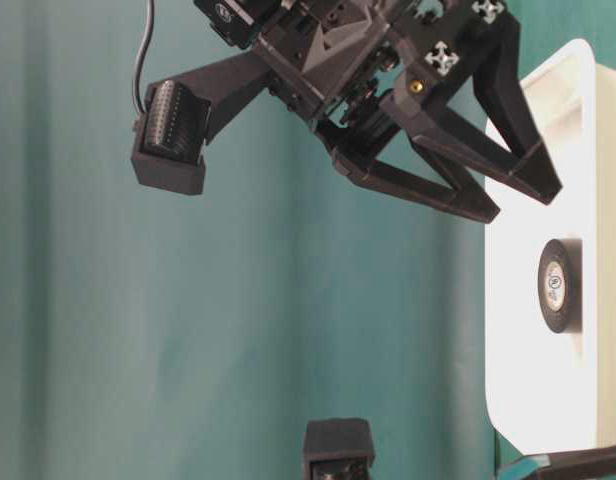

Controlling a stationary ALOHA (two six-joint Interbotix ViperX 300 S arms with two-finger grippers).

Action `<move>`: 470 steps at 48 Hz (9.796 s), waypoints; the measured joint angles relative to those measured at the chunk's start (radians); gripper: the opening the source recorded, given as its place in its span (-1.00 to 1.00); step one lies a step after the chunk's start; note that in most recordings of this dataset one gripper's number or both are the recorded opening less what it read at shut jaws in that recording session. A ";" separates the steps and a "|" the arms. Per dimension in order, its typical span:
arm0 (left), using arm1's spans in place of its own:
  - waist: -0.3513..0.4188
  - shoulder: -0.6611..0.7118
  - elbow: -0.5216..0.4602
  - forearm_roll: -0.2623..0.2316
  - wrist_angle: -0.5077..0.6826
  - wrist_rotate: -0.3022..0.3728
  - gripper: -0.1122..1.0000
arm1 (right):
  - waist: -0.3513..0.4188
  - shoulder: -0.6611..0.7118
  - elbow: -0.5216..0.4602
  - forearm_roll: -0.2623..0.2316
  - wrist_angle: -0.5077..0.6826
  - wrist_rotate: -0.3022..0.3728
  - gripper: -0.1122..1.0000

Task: Put the tape alternately from left to right into the white case.

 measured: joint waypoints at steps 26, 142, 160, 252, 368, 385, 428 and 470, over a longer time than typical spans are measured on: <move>0.005 0.066 -0.034 0.000 -0.008 0.005 0.64 | 0.000 0.000 0.017 0.000 -0.020 0.000 0.57; 0.193 -0.143 -0.032 0.000 0.055 0.147 -0.29 | 0.002 0.000 0.020 -0.002 -0.031 -0.002 0.57; 0.368 -0.101 -0.055 0.002 0.054 0.229 -0.29 | 0.002 0.002 0.021 -0.002 -0.031 0.000 0.57; 0.500 0.038 -0.163 0.002 0.031 0.281 0.96 | 0.005 0.002 0.029 0.000 -0.044 0.000 0.57; 0.034 -0.163 -0.005 0.002 0.031 0.156 0.96 | 0.041 -0.187 0.268 0.002 -0.081 0.044 0.57; 0.034 -0.164 -0.005 0.002 0.031 0.156 0.96 | 0.049 -0.325 0.400 0.003 -0.074 0.106 0.57; 0.034 -0.161 -0.006 0.002 0.031 0.156 0.96 | 0.064 -0.523 0.581 0.003 -0.049 0.221 0.57; 0.034 -0.152 -0.006 0.002 0.031 0.156 0.96 | 0.080 -0.314 0.531 0.000 -0.055 0.244 0.57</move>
